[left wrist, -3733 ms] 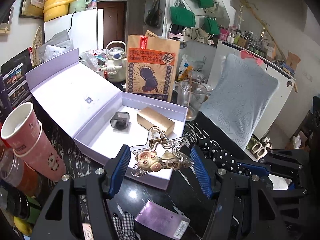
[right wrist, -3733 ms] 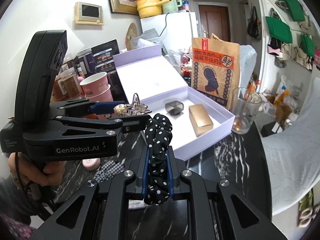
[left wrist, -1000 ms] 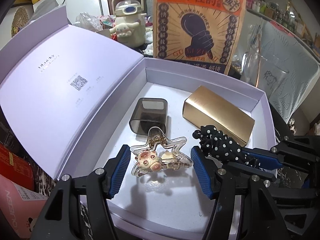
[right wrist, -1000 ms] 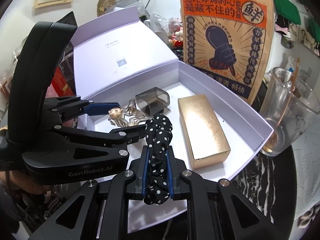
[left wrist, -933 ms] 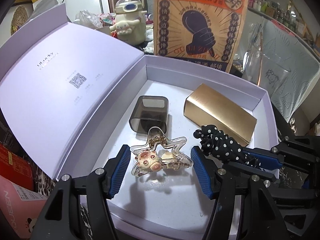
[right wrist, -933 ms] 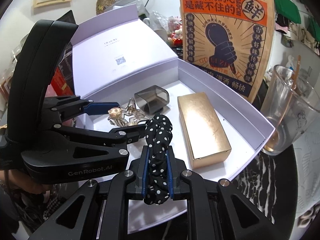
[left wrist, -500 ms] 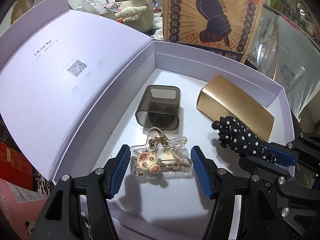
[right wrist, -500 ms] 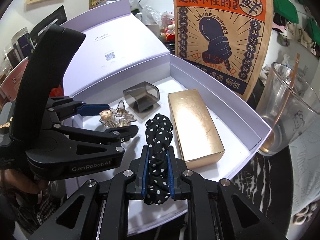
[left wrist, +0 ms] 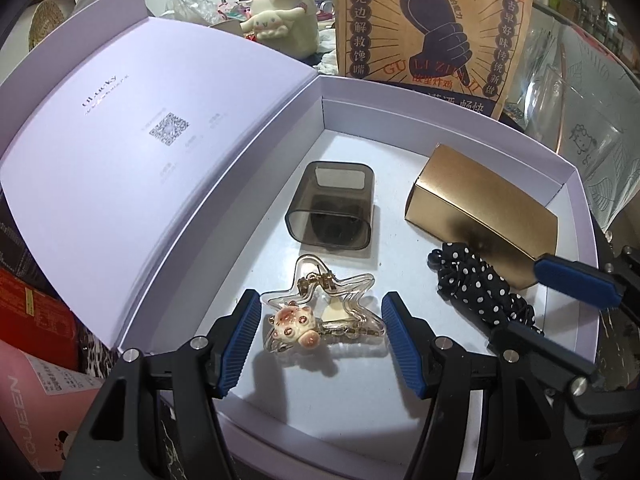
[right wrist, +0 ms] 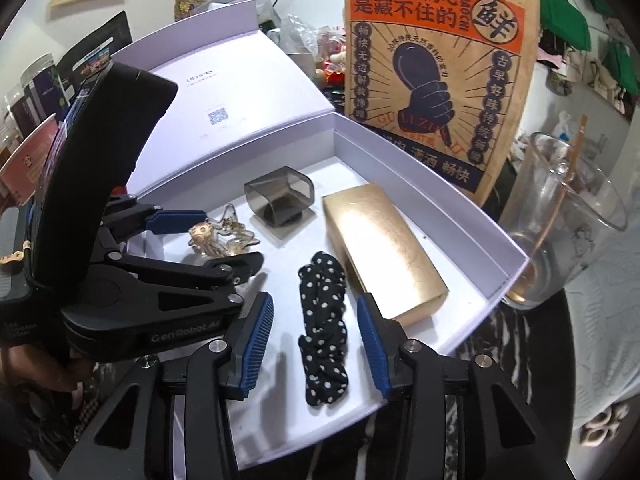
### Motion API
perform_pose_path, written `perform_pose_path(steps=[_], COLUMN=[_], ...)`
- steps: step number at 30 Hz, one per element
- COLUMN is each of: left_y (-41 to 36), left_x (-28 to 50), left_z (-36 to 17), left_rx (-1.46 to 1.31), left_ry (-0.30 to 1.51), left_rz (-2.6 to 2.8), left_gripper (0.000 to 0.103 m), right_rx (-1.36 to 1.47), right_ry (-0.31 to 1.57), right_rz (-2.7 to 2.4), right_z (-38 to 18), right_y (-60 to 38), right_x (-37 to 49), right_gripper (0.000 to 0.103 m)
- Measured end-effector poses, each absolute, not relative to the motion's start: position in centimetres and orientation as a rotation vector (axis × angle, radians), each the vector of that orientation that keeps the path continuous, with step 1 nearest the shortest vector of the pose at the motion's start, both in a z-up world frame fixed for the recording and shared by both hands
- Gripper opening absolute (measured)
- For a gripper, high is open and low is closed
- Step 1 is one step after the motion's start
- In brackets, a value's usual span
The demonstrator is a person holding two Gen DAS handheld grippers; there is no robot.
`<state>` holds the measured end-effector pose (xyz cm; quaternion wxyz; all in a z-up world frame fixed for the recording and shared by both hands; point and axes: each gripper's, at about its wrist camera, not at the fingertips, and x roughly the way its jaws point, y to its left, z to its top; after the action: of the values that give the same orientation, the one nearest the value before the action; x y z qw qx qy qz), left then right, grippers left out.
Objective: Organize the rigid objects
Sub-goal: 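Lower the hair clip and scrunchie into the lavender box and open both tools, then withdraw both tools from the lavender box back over the table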
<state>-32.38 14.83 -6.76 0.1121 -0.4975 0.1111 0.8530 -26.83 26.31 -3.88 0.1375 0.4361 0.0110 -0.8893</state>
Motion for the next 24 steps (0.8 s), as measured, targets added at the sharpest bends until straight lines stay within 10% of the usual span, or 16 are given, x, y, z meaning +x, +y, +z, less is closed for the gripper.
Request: perform_pose_path(steps=[4,8,24], left_y=[14.5,14.4,13.6], left_x=[-32.5,-32.2,-30.0], left_z=[-6.8,-6.6,-2.1], left_rx=[-1.500,-1.517,-1.309], left_ry=[0.301,0.282,0.259], left_rz=[2.505,2.488,2.575], left_gripper=[0.066,0.091,0.091], right_rx=[1.286,1.284,1.221], right_ry=[0.031,0.026,0.042], right_rz=[-2.594,-2.623,-2.708], right_z=[-3.5,-2.7,0.1], right_y=[26.7,27.2,27.9], right_x=[-26.6,-26.0,-23.9], right_gripper=[0.044,0.044,0.044])
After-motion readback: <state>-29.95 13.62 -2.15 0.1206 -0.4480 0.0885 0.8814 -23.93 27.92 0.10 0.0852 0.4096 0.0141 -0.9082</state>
